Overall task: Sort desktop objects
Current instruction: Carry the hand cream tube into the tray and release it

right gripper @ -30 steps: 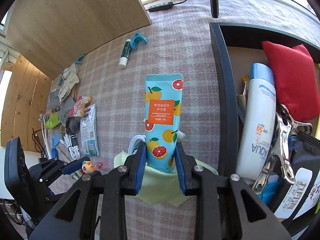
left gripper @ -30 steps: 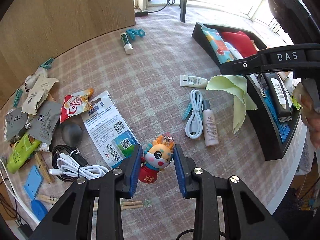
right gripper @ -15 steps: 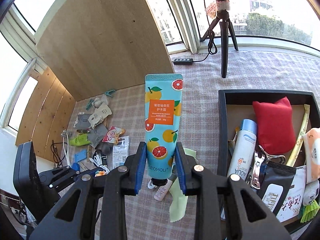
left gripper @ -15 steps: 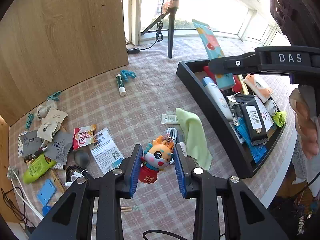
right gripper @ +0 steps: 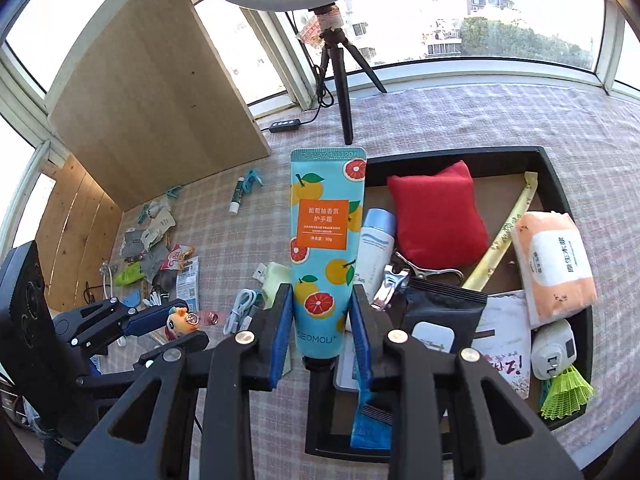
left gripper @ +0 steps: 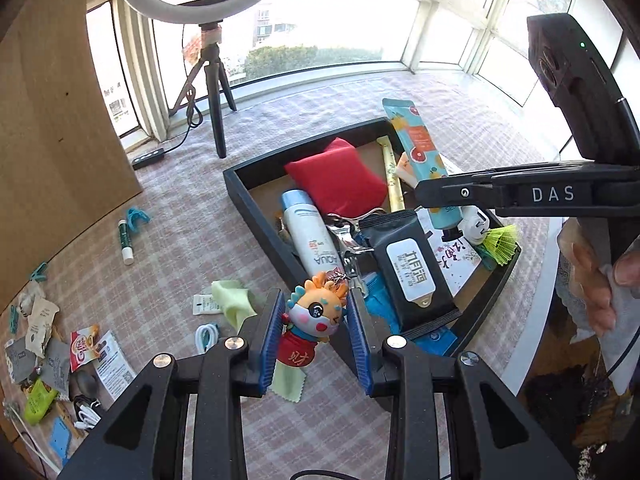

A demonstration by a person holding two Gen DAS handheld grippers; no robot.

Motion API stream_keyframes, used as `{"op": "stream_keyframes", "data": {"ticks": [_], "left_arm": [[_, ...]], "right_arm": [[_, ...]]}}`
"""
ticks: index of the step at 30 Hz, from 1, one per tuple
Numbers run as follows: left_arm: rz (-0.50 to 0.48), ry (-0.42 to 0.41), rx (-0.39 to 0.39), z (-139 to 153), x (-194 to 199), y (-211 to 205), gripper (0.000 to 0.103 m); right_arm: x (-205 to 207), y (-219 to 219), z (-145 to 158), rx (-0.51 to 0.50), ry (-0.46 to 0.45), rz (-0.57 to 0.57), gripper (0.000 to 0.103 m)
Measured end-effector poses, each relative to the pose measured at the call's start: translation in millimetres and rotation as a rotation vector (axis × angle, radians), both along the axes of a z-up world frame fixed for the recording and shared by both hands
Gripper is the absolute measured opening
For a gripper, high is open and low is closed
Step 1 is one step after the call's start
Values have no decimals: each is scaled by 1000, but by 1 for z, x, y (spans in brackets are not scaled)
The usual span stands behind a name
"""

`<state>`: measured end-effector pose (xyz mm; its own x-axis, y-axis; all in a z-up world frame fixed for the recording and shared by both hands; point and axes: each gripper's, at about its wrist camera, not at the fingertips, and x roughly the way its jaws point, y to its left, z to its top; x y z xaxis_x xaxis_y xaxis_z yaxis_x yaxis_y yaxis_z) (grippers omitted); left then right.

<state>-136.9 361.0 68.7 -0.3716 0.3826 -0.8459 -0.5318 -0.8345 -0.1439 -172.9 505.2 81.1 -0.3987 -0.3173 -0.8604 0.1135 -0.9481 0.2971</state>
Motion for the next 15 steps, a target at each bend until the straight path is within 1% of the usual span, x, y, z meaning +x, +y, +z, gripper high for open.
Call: {"op": "stream_keyframes", "data": {"ticks": [4, 8, 13, 15], "left_arm": [[-63, -14, -1, -5, 3, 43, 30], [-103, -32, -6, -13, 5, 78, 30], [-118, -45, -23, -20, 6, 108, 30], [-102, -29, -43, -21, 6, 115, 33]], "right_arm": [[15, 52, -9, 31, -30, -60, 28], [29, 92, -21, 57, -63, -102, 28], [39, 122, -31, 52, -87, -143, 28], [41, 128, -33, 57, -94, -146, 28]]}}
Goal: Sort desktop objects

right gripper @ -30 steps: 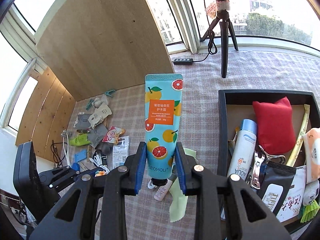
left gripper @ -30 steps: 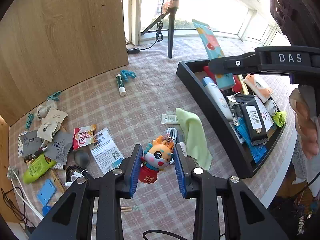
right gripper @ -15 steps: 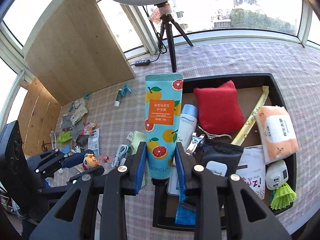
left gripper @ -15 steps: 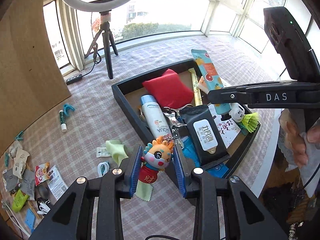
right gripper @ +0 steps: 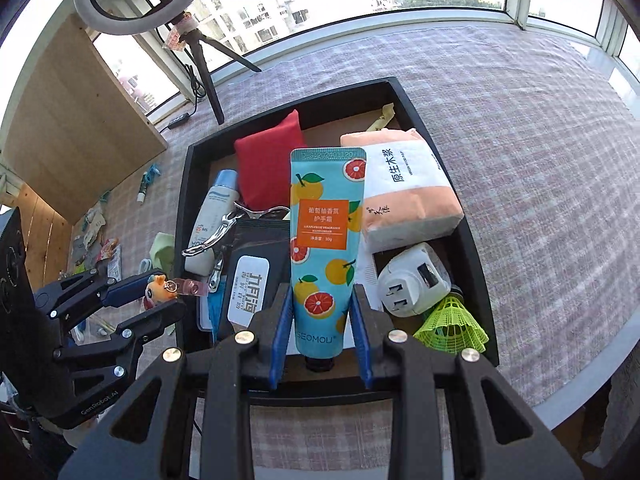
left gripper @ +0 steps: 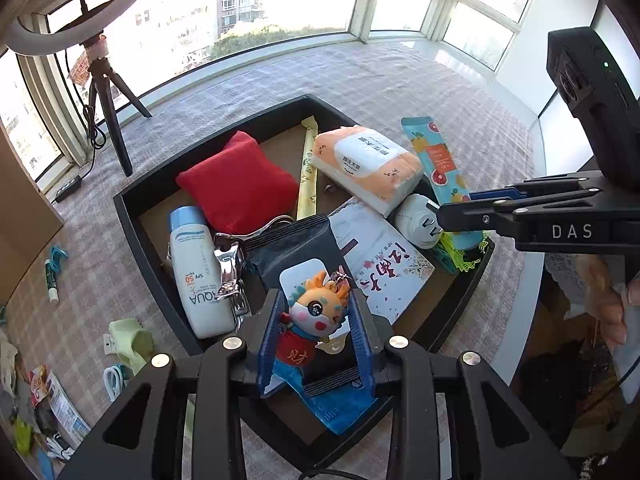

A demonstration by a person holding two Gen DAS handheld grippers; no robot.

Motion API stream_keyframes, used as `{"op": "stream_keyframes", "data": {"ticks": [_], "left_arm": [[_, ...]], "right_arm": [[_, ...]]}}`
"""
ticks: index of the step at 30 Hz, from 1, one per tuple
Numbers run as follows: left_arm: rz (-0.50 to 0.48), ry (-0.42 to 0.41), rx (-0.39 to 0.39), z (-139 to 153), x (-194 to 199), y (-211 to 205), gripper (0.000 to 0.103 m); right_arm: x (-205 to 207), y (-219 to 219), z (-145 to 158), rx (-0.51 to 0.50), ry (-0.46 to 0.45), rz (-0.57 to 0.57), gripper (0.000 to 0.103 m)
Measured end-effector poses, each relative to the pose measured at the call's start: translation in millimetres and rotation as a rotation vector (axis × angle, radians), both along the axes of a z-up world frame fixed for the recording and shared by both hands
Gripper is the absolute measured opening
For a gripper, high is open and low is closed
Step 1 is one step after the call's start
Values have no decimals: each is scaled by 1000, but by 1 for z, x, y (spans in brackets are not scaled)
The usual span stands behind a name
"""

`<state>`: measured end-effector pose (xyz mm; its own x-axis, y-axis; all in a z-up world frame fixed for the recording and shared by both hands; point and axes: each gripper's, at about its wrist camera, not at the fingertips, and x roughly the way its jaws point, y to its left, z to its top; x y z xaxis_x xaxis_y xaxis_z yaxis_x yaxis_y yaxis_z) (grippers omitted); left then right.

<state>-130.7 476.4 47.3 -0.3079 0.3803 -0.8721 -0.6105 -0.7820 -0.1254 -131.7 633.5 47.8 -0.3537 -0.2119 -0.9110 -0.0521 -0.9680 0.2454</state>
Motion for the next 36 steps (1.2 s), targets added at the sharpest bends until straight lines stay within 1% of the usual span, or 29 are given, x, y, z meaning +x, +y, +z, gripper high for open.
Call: {"op": "stream_keyframes", "data": {"ticks": [2, 3, 11, 19, 22, 24, 31, 36], "left_arm": [[17, 14, -14, 0, -1, 4, 40], [16, 14, -8, 1, 0, 5, 44], [32, 32, -18, 5, 2, 2, 44], [82, 30, -34, 3, 2, -25, 44], [124, 25, -38, 1, 0, -45, 44], [157, 20, -38, 0, -2, -66, 44], [322, -6, -58, -9, -14, -156, 44], [410, -44, -71, -27, -15, -208, 44]], "right_arm": [[2, 4, -2, 2, -7, 3, 29], [2, 5, -2, 2, -5, 5, 29], [0, 0, 3, 10, 12, 27, 31], [-6, -23, -4, -4, -1, 74, 31], [-9, -37, -6, -15, -5, 101, 31], [-11, -50, -6, -21, -6, 123, 31], [-17, -104, -8, -38, -10, 218, 31], [-20, -150, -16, -55, -28, 298, 31]]}}
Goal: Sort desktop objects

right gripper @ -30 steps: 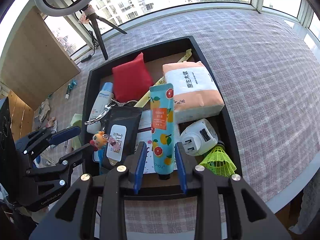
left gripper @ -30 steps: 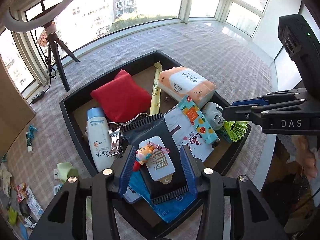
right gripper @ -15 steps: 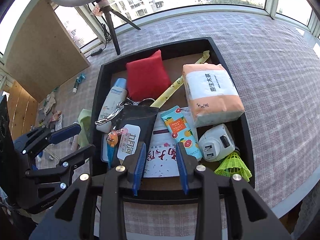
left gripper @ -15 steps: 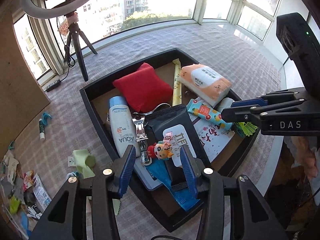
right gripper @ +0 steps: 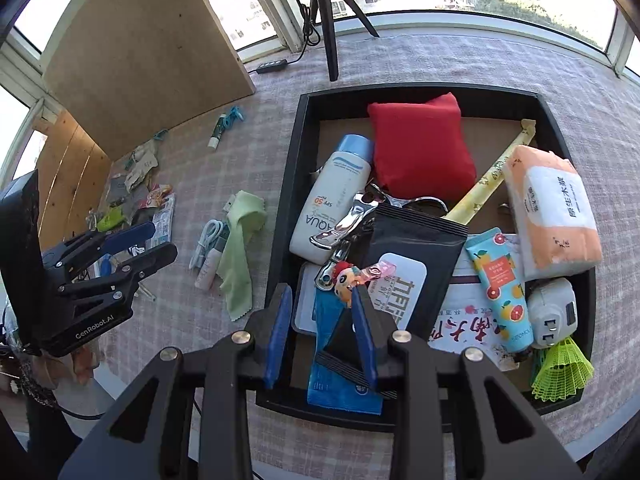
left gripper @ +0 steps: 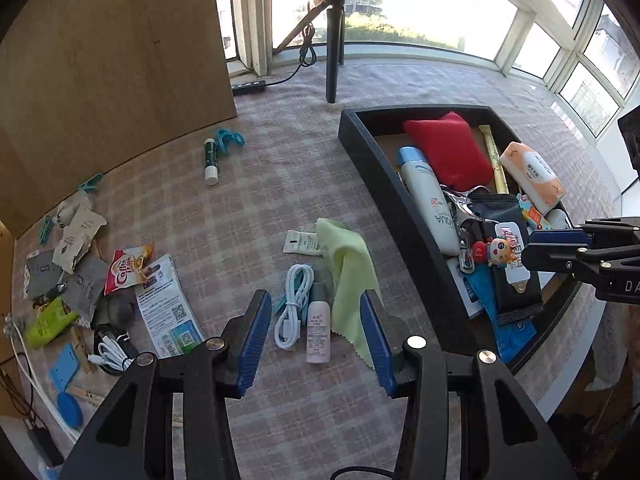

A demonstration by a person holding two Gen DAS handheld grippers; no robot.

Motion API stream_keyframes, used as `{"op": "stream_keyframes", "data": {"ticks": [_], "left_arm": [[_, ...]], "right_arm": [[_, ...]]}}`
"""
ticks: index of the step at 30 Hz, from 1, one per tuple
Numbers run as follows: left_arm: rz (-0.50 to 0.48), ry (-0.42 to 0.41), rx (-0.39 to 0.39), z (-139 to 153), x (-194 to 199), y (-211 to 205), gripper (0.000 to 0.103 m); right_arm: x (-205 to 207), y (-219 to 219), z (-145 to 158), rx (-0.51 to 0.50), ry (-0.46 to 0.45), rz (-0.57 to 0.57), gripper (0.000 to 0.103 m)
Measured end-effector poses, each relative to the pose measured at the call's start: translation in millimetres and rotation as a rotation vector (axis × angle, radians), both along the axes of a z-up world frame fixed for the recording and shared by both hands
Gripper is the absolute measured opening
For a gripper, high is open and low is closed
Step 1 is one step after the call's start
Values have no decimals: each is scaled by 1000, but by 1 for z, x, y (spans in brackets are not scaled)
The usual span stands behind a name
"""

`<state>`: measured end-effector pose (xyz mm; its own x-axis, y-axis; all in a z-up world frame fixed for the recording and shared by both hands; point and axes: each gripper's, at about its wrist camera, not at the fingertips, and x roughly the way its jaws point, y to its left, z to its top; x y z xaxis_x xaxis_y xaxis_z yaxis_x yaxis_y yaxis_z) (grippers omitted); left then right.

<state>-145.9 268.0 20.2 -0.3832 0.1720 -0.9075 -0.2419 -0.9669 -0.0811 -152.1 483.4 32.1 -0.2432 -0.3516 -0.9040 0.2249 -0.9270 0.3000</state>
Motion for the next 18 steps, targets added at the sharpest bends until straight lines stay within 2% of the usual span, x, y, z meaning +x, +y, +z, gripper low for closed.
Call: {"op": "stream_keyframes", "data": {"ticks": [7, 12, 18], "left_arm": [[49, -73, 10, -35, -6, -34, 44], [18, -103, 9, -56, -17, -26, 44], [-26, -139, 1, -79, -31, -10, 42]], "right_arm": [[-2, -64, -23, 12, -40, 105, 31], [-12, -100, -47, 39, -70, 137, 31], [-30, -119, -70, 102, -87, 131, 31]]}}
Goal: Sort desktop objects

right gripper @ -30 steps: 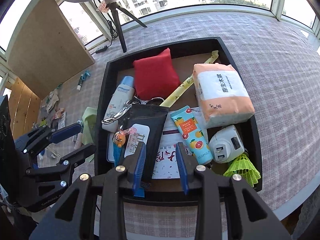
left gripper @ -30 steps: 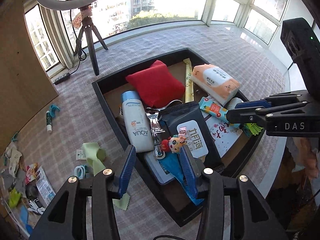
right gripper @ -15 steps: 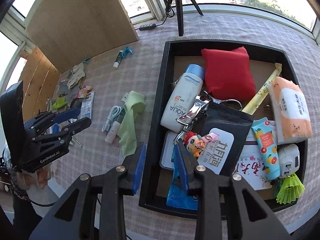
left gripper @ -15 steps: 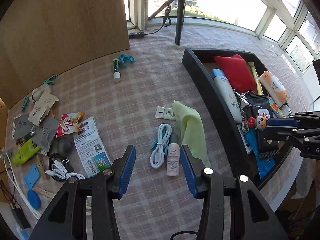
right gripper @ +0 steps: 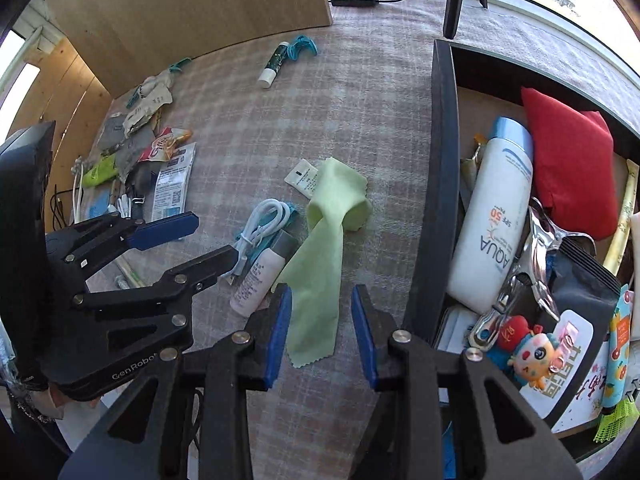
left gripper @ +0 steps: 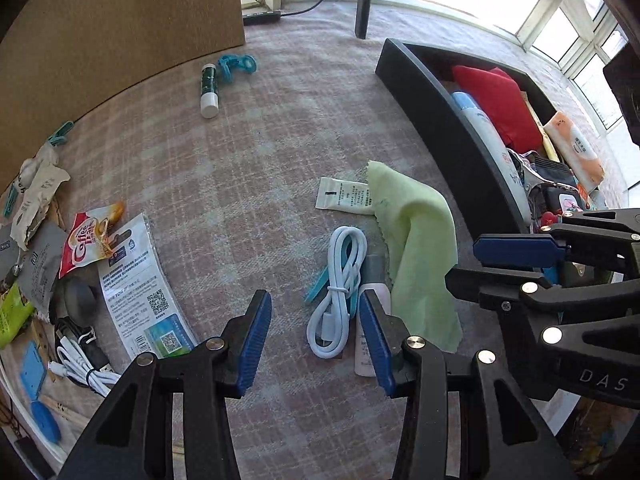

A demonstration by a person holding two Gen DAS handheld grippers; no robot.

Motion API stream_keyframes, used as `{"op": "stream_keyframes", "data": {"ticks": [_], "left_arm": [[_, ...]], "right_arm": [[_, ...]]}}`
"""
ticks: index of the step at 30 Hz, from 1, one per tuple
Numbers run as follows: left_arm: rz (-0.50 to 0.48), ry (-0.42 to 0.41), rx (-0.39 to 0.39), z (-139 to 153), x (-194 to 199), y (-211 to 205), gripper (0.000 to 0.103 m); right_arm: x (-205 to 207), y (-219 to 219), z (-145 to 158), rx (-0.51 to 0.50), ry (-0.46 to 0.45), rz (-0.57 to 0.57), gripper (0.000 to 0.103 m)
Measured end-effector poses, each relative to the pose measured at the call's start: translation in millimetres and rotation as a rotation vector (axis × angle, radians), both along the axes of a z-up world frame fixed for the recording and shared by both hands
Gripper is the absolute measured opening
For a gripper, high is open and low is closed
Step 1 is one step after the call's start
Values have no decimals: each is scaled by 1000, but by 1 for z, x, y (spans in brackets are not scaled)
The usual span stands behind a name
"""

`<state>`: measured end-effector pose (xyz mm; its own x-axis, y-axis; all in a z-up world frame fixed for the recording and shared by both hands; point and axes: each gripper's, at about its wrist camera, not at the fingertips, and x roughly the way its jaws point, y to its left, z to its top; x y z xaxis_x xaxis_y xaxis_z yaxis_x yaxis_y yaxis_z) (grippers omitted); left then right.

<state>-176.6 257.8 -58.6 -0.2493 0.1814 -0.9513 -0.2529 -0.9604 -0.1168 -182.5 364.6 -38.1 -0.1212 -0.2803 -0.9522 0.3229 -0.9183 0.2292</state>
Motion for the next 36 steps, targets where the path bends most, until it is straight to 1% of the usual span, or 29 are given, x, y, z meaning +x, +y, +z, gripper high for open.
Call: {"op": "stream_keyframes", "data": {"ticks": [2, 3, 5, 8, 9, 10, 13, 14, 15, 16, 17, 20, 24, 27, 30, 33, 36], "left_arm": [[-9, -6, -6, -5, -4, 2, 40], [-9, -11, 6, -6, -6, 2, 40], [-5, -16, 33, -6, -10, -1, 36], [-9, -17, 47, -6, -13, -2, 28], [-11, -17, 54, -6, -13, -3, 22], [-13, -16, 54, -5, -13, -3, 19], [-17, -12, 64, -5, -13, -4, 16], [-15, -10, 71, -4, -12, -5, 15], [-11, -7, 80, -2, -12, -7, 13], [-6, -7, 88, -1, -12, -9, 13], [-2, -5, 96, 0, -11, -10, 13], [1, 2, 99, 4, -8, -14, 12], [9, 17, 104, 12, -4, -22, 12], [11, 32, 92, 19, -2, -26, 12], [24, 39, 90, 22, -2, -28, 12], [32, 43, 100, 26, 0, -27, 12], [29, 60, 103, 36, 5, -23, 12]], "right_arm": [[-6, -3, -7, 13, -8, -10, 31], [-9, -4, -9, 17, -12, -14, 31], [-15, -5, -13, 17, -19, -20, 31], [-23, -7, -19, 20, -31, -22, 31], [-25, -7, -21, 21, -35, -21, 31], [-26, -8, -23, 19, -39, -20, 31], [-28, -9, -27, 9, -49, -14, 30], [-28, -9, -27, 5, -49, -14, 29], [-28, -9, -28, 1, -46, -15, 24], [-28, -8, -27, -3, -45, -16, 14], [-28, -7, -26, -8, -42, -18, 8], [-27, -2, -19, -32, -27, -25, 4], [-25, 5, -6, -63, -8, -32, 3], [-26, 9, 1, -77, 1, -40, 2], [-27, 8, -2, -86, -18, -35, 3], [-23, 6, 0, -82, 1, -40, 2], [-19, 5, 7, -117, 0, -32, 1]]}}
